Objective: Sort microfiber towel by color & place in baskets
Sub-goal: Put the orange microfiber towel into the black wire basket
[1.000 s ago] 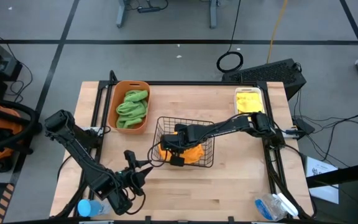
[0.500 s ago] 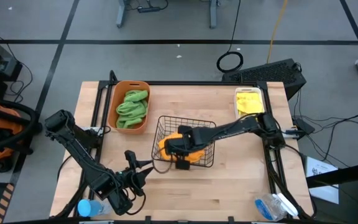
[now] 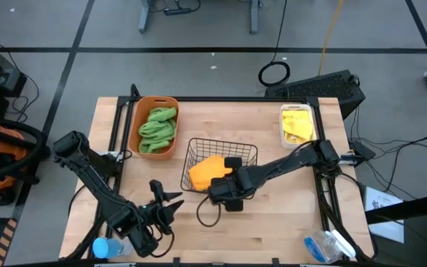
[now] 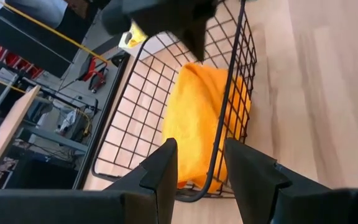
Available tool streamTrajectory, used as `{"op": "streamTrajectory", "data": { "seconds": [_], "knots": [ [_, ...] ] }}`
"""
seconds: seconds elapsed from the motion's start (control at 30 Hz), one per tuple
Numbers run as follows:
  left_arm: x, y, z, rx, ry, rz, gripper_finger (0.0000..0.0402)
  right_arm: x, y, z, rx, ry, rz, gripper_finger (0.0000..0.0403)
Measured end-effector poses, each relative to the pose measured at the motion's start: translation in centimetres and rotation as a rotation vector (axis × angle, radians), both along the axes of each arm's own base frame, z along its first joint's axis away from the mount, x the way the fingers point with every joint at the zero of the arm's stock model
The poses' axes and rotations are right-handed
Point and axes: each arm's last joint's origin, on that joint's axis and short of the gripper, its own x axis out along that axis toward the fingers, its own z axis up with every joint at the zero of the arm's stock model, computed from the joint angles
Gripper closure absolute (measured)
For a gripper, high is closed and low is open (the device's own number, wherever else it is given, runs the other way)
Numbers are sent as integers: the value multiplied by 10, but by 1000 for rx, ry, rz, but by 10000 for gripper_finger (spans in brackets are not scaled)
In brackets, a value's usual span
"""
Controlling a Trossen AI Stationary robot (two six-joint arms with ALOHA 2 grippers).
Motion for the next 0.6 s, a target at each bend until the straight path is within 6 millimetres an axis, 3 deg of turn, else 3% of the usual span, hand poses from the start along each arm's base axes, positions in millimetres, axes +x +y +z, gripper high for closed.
{"op": "streamTrajectory", "data": {
  "seconds": [0.2, 0.4, 0.6],
  "knots": [
    [4, -4, 6, -7, -20, -24, 263, 9, -28, -5, -22, 0, -3, 402],
    [5, -4, 7, 1, -18, -33, 263, 11, -55, -42, 122, 36, -45, 402],
    [5, -5, 7, 5, -16, -36, 263, 7, -64, -67, 201, 57, -56, 403]
  ]
}}
